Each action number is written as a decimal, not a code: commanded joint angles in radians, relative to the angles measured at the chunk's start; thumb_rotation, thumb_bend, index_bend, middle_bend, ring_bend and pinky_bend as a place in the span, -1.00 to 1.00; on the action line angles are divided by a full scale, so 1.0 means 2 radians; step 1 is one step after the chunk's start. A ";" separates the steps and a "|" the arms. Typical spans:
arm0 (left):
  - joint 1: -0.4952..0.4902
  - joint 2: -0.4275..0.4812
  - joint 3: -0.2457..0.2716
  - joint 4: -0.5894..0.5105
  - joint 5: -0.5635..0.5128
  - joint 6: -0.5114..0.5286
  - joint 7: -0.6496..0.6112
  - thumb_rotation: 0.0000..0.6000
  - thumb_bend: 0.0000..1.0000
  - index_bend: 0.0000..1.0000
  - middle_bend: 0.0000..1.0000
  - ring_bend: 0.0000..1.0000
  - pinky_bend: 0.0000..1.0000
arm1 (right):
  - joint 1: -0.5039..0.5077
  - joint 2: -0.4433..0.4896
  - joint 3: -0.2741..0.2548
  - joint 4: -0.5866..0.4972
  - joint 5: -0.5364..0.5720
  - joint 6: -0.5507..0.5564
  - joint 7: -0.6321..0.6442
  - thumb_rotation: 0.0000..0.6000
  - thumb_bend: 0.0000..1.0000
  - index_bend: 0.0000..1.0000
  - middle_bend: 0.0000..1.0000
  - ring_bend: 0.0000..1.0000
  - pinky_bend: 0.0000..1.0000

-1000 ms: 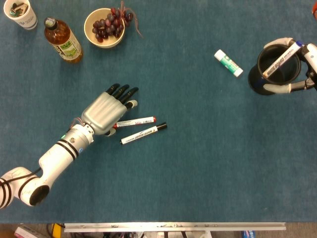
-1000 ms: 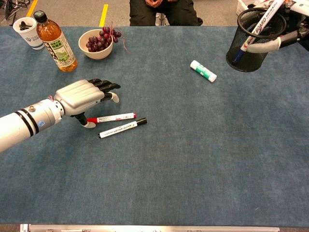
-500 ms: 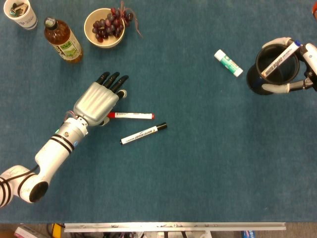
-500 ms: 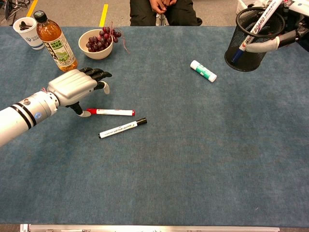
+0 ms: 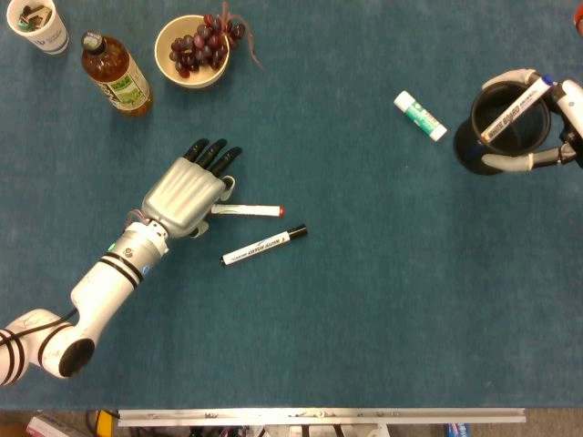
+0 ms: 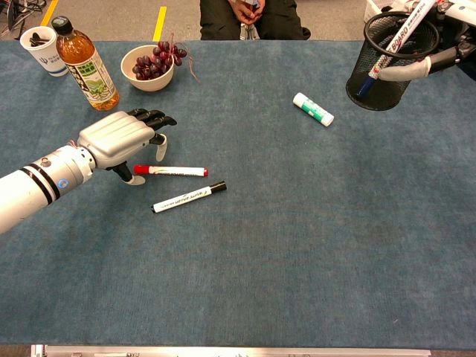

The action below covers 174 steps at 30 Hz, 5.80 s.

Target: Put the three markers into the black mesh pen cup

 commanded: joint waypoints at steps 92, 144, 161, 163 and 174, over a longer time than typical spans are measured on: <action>-0.047 -0.004 0.015 -0.052 -0.132 -0.026 0.102 1.00 -0.38 -0.13 -0.82 -0.94 -0.77 | -0.004 -0.002 -0.012 0.025 -0.012 0.006 0.036 1.00 -0.37 -0.04 -0.14 -0.32 -0.14; -0.017 0.055 -0.044 -0.085 -0.040 0.080 0.002 1.00 -0.37 0.13 -0.70 -0.90 -0.75 | 0.021 -0.018 -0.017 0.001 -0.029 -0.022 0.008 1.00 -0.37 -0.03 -0.14 -0.32 -0.14; 0.006 0.147 -0.067 -0.191 -0.028 0.088 -0.111 1.00 -0.37 0.12 -0.69 -0.90 -0.75 | 0.059 -0.079 -0.015 -0.007 -0.004 -0.052 -0.075 1.00 -0.37 -0.03 -0.14 -0.32 -0.14; 0.006 0.152 -0.069 -0.200 -0.032 0.081 -0.124 1.00 -0.37 0.12 -0.69 -0.91 -0.76 | 0.062 -0.089 -0.015 -0.005 -0.001 -0.054 -0.087 1.00 -0.37 -0.03 -0.14 -0.32 -0.14; -0.006 0.169 -0.096 -0.230 -0.064 0.038 -0.207 1.00 -0.37 0.12 -0.69 -0.91 -0.75 | 0.076 -0.134 -0.012 0.002 0.011 -0.052 -0.134 1.00 -0.37 -0.03 -0.14 -0.32 -0.14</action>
